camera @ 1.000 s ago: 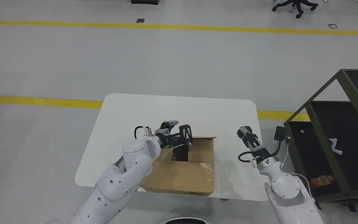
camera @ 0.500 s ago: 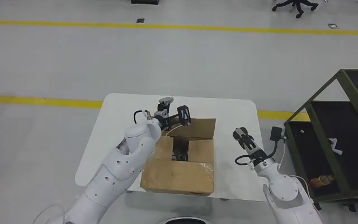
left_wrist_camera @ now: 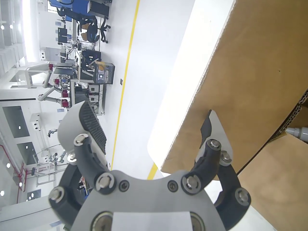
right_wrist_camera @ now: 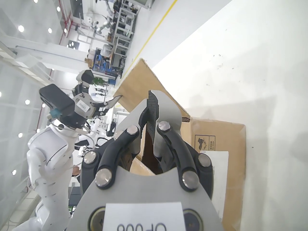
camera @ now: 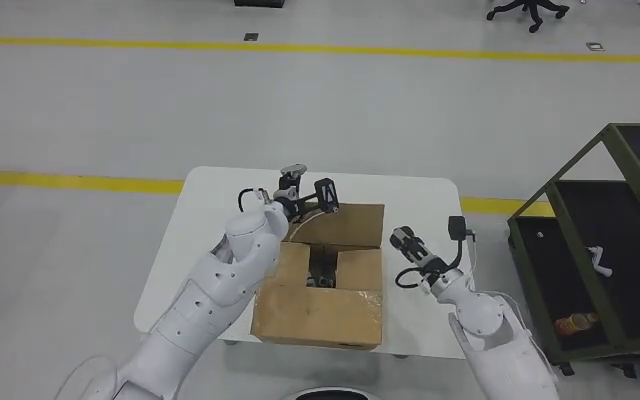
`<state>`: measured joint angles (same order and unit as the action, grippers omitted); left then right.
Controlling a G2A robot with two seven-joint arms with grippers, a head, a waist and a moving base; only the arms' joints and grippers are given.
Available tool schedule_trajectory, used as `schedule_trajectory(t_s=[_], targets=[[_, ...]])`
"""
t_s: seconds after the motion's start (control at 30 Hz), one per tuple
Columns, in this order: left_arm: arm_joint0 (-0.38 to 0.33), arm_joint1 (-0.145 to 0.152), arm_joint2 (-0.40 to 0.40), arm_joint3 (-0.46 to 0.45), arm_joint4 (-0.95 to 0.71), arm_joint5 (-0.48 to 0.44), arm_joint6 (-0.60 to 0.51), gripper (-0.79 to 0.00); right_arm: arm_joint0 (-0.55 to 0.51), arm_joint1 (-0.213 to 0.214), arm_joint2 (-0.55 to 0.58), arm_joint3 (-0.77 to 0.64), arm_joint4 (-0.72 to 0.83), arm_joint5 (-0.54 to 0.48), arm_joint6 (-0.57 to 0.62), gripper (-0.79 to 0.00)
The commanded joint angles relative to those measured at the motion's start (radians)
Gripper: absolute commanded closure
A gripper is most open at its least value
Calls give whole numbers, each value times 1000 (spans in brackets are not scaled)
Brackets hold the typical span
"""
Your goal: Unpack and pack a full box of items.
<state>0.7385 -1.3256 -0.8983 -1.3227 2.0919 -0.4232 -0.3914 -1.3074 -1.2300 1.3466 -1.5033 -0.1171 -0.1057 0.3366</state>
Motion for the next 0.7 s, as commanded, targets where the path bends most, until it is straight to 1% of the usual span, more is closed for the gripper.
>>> schedule_trajectory(t_s=[0.0,0.17,0.4,0.53,0.67], targets=[[9,1,-7,-11,3,-4,-1,-785,35,-4,-24,24,-23,-14,-1,0],[24,4,-29,-27,8,-13,-3,-785,108,-14,-82,105,-34,-25,31,0],[40,9,-66,-69,11,-29,1,-785,207,-33,-142,224,-31,-28,24,0],[72,15,-92,-127,1,-41,5,-785,253,-41,-163,286,-22,-21,37,0],[131,24,-119,-206,-4,-63,7,-785,289,-49,-174,337,-4,-7,39,0]])
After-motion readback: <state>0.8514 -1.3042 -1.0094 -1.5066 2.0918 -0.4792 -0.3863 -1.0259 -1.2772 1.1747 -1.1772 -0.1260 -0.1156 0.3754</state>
